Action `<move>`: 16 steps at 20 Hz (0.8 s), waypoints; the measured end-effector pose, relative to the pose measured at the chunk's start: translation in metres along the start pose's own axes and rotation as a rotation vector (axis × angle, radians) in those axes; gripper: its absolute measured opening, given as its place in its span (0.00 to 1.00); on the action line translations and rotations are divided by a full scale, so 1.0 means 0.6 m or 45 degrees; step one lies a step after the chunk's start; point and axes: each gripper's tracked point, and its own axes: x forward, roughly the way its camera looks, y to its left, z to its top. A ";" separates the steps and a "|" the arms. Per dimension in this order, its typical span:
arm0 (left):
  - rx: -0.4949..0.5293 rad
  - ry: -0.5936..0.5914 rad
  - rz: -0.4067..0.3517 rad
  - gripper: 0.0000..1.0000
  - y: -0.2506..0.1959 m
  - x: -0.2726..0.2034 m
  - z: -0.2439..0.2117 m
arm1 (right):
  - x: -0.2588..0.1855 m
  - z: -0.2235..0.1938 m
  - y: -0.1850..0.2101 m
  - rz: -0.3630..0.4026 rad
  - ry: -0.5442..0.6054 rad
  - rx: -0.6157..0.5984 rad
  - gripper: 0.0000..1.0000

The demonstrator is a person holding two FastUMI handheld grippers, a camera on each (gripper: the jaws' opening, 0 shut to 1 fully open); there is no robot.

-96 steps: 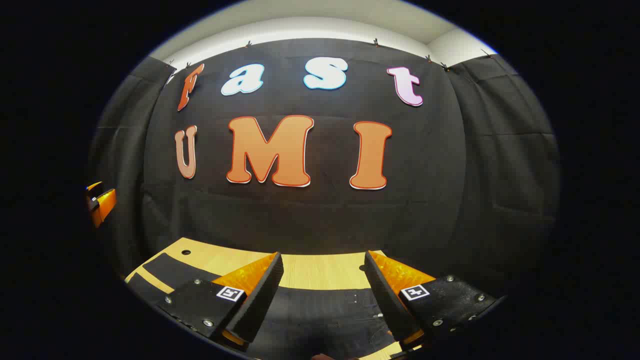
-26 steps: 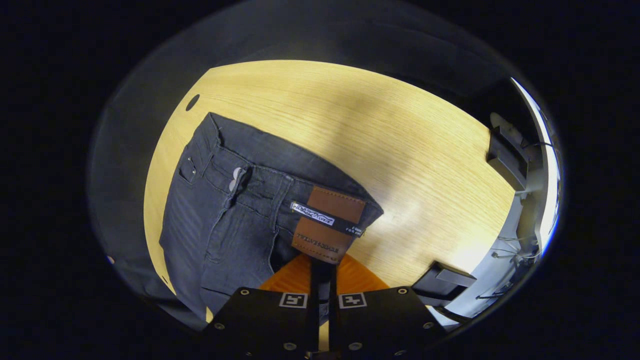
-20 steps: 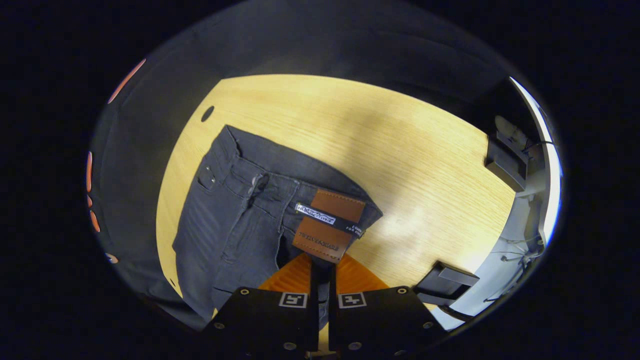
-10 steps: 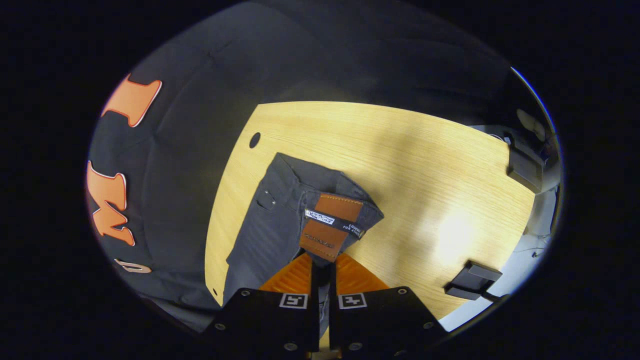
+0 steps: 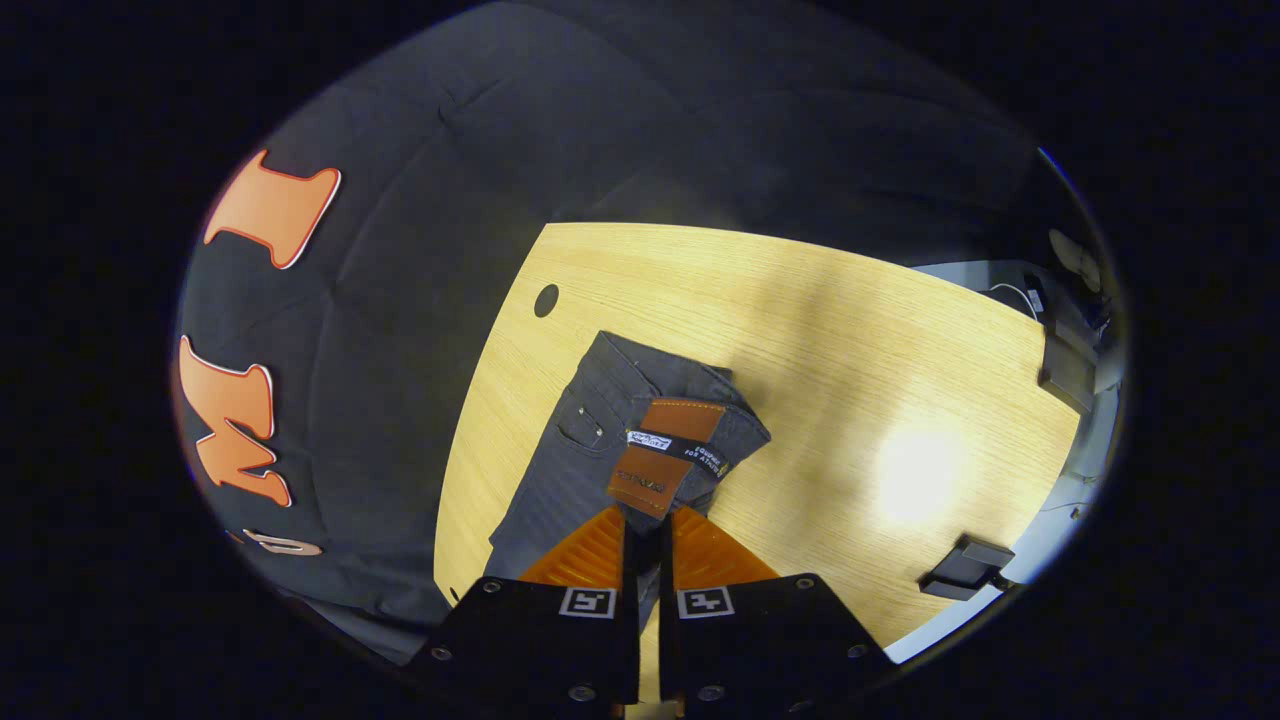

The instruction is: Grasp the waist and the cuffs of the jeans and fold them to make the two legs overlap; first hold the waist and fold one-third of the jeans toward the cuffs, then hold the cuffs and fold the remaining one-third in the same direction to finish folding.

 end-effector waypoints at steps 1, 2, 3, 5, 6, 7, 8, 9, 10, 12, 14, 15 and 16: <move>0.023 0.009 -0.015 0.01 -0.011 0.008 0.011 | -0.003 0.003 0.011 0.006 -0.008 -0.008 0.08; 0.041 0.032 -0.011 0.01 -0.018 0.026 0.021 | -0.003 0.006 0.020 0.001 -0.028 0.003 0.08; 0.046 0.038 -0.007 0.01 -0.026 0.036 0.027 | -0.004 0.010 0.031 -0.005 -0.041 0.013 0.08; 0.062 0.048 -0.004 0.01 -0.044 0.057 0.046 | 0.001 0.017 0.048 -0.019 -0.051 0.008 0.08; 0.066 0.050 -0.003 0.01 -0.053 0.072 0.053 | 0.010 0.020 0.057 -0.031 -0.051 0.007 0.08; 0.102 0.064 0.009 0.01 -0.060 0.087 0.055 | 0.015 0.023 0.063 -0.045 -0.047 -0.001 0.08; 0.131 0.074 0.011 0.01 -0.076 0.113 0.062 | 0.028 0.031 0.075 -0.051 -0.050 0.009 0.08; 0.149 0.078 0.017 0.01 -0.085 0.126 0.065 | 0.035 0.033 0.085 -0.049 -0.040 0.012 0.08; 0.164 0.095 0.028 0.01 -0.102 0.142 0.070 | 0.044 0.038 0.090 -0.059 -0.042 0.015 0.08; 0.185 0.130 0.025 0.01 -0.122 0.157 0.074 | 0.066 0.046 0.106 -0.058 -0.015 0.006 0.08; 0.305 0.108 0.051 0.01 -0.150 0.197 0.097 | 0.108 0.056 0.128 -0.085 -0.011 -0.021 0.08; 0.346 0.123 0.078 0.00 -0.156 0.220 0.092 | 0.121 0.059 0.132 -0.099 0.004 -0.049 0.08; 0.360 0.132 0.099 0.01 -0.156 0.232 0.090 | 0.131 0.063 0.137 -0.107 0.001 -0.054 0.08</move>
